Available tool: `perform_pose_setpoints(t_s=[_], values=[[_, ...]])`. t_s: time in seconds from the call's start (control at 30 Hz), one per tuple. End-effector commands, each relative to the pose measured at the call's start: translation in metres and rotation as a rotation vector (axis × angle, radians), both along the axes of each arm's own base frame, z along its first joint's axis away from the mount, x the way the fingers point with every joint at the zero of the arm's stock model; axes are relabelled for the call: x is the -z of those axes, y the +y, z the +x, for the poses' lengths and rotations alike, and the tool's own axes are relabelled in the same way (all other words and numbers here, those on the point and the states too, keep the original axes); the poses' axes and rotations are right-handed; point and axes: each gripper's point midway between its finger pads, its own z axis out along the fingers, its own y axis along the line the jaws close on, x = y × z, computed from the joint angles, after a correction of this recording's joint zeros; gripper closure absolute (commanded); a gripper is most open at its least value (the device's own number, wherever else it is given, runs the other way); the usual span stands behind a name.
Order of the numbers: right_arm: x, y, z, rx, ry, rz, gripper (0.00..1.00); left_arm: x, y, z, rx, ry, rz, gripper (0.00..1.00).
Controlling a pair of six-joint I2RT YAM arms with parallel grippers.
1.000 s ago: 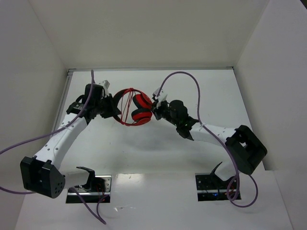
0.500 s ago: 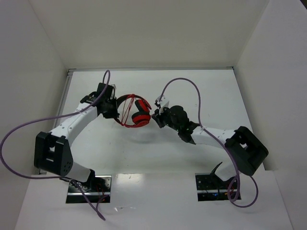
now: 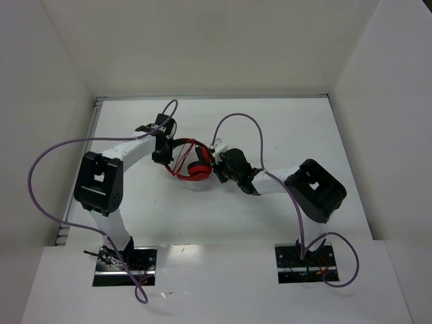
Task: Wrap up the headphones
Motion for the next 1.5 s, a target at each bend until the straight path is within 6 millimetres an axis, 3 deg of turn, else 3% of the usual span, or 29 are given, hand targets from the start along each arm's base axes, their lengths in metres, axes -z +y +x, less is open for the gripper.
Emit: perform_pose_setpoints(t_s=[0.0, 0.17, 0.4, 0.73, 1.0, 1.07, 1.17, 1.2, 1.23, 1.3, 1.33, 1.4, 1.43, 1.47], values=[[-0.031, -0.013, 0.051, 0.164, -0.11, 0.014, 0.99, 0.006, 0.023, 0.004, 0.094, 0.032, 0.22, 1.0], [-0.02, -0.011, 0.053, 0.164, -0.092, -0.003, 0.99, 0.021, 0.026, 0.01, 0.096, 0.039, 0.323, 1.0], [-0.002, -0.009, 0.043, 0.047, -0.066, -0.103, 0.99, 0.026, 0.033, 0.022, 0.05, -0.017, 0.374, 1.0], [-0.002, -0.013, 0.045, 0.025, -0.052, -0.151, 0.96, 0.038, 0.033, 0.033, 0.049, -0.031, 0.391, 1.0], [-0.02, -0.012, 0.047, 0.026, -0.067, -0.138, 0.91, 0.05, 0.027, 0.031, 0.065, -0.014, 0.359, 0.82], [-0.021, -0.014, 0.044, 0.025, -0.059, -0.145, 0.86, 0.052, 0.021, 0.032, 0.078, -0.014, 0.323, 0.78], [-0.033, -0.019, 0.046, 0.059, -0.074, -0.139, 0.72, 0.056, 0.01, 0.033, 0.098, -0.004, 0.271, 0.53], [-0.045, -0.022, 0.046, 0.106, -0.078, -0.105, 0.53, 0.054, 0.008, 0.036, 0.101, -0.011, 0.259, 0.45], [-0.05, -0.029, 0.046, 0.15, -0.082, -0.095, 0.43, 0.051, 0.005, 0.036, 0.105, -0.017, 0.245, 0.38], [-0.061, -0.045, 0.043, 0.233, -0.119, -0.062, 0.32, 0.043, 0.002, 0.038, 0.108, -0.027, 0.23, 0.33], [-0.088, -0.049, 0.041, 0.266, -0.158, 0.009, 0.25, 0.035, 0.0, 0.04, 0.109, -0.047, 0.214, 0.32], [-0.103, -0.067, 0.037, 0.335, -0.175, 0.062, 0.2, 0.026, -0.003, 0.043, 0.11, -0.075, 0.196, 0.24], [-0.128, -0.074, 0.036, 0.394, -0.182, 0.151, 0.14, 0.018, -0.005, 0.047, 0.108, -0.096, 0.189, 0.2], [-0.135, -0.084, 0.036, 0.436, -0.17, 0.18, 0.11, 0.007, -0.007, 0.049, 0.109, -0.12, 0.174, 0.14]])
